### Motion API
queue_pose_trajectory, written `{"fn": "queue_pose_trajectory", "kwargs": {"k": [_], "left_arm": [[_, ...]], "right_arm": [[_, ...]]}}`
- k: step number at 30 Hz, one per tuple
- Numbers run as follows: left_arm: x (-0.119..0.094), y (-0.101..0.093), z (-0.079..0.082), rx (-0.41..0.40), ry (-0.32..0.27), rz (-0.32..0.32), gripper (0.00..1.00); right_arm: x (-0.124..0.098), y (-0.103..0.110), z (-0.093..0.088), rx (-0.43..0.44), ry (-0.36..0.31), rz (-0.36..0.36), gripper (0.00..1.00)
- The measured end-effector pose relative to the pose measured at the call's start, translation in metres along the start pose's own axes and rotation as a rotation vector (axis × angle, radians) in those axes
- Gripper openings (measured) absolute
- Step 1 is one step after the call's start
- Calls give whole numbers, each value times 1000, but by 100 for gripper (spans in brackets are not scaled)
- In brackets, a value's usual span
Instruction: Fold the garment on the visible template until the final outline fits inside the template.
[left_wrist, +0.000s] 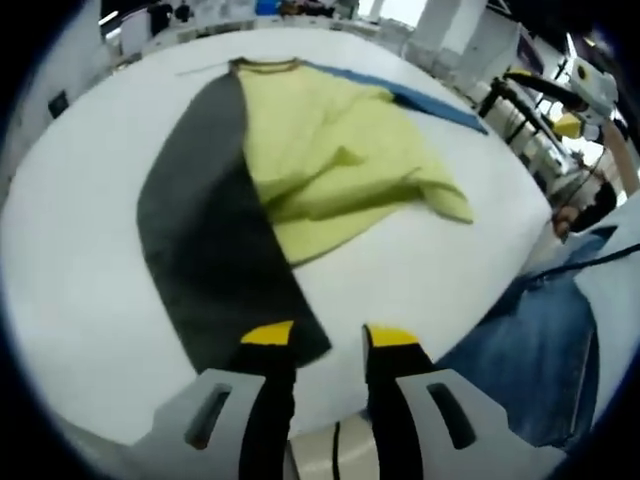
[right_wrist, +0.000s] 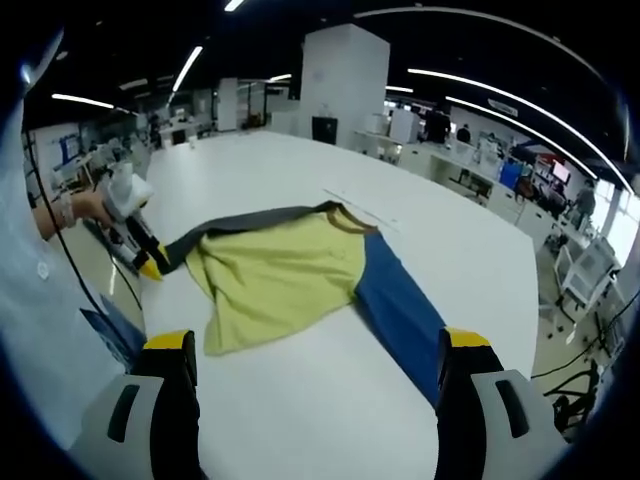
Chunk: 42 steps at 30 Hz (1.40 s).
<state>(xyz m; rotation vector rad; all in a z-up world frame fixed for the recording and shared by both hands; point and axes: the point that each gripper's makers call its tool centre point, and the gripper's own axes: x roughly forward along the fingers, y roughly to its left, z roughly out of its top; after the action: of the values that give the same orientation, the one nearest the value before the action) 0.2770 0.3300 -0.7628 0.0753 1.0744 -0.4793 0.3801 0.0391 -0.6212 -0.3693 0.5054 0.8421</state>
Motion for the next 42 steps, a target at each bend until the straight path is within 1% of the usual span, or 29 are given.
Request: {"fn": "queue_pose_trajectory", "kwargs": {"k": [2, 4, 7, 10, 13, 17, 19, 20, 21, 25, 28, 31, 34, 38, 39, 42], "left_arm": [[0, -1, 0, 4, 1, 5, 24], [0, 1, 0, 26, 3, 25, 22], [0, 1, 0, 24, -1, 34, 22], [1, 6, -1, 45, -2, 72, 17], [1, 6, 0, 49, 3, 82, 15], [0, 10, 0, 121, 22, 127, 10], [1, 10, 0, 103, 23, 123, 9], [1, 10, 0, 107, 28, 125, 9], [1, 10, 0, 128, 36, 126, 9], [2, 12, 1, 163, 74, 116, 9], [3, 15, 0, 166, 99, 95, 8], [4, 19, 0, 176, 123, 88, 3], [5, 20, 0, 197, 162, 57, 1], [5, 22, 0, 178, 180, 15, 0], [5, 22, -1, 143, 186, -12, 0], [4, 22, -1, 133, 181, -36, 0]], "right_arm": [[-2, 0, -1, -1, -1, 4, 100], [-4, 1, -3, -4, 1, 7, 100], [-7, 2, -5, -10, 0, 17, 100], [-12, 3, -9, -18, 2, 31, 100], [-16, 2, -11, -21, -1, 38, 100], [-18, 1, -14, -24, 0, 54, 100], [-18, 1, -15, -25, -1, 57, 100], [-18, 1, -14, -23, -3, 58, 100], [-17, 1, -14, -19, -5, 59, 100], [-14, 0, -11, -15, -7, 64, 100], [-9, -3, -8, -12, -12, 48, 100], [-5, -6, -3, -11, -20, 33, 100], [1, -8, 6, -9, -30, 1, 100], [4, -9, 11, -10, -33, -23, 100], [5, -9, 13, -2, -35, -31, 100], [7, -7, 15, 5, -35, -38, 100]]}}
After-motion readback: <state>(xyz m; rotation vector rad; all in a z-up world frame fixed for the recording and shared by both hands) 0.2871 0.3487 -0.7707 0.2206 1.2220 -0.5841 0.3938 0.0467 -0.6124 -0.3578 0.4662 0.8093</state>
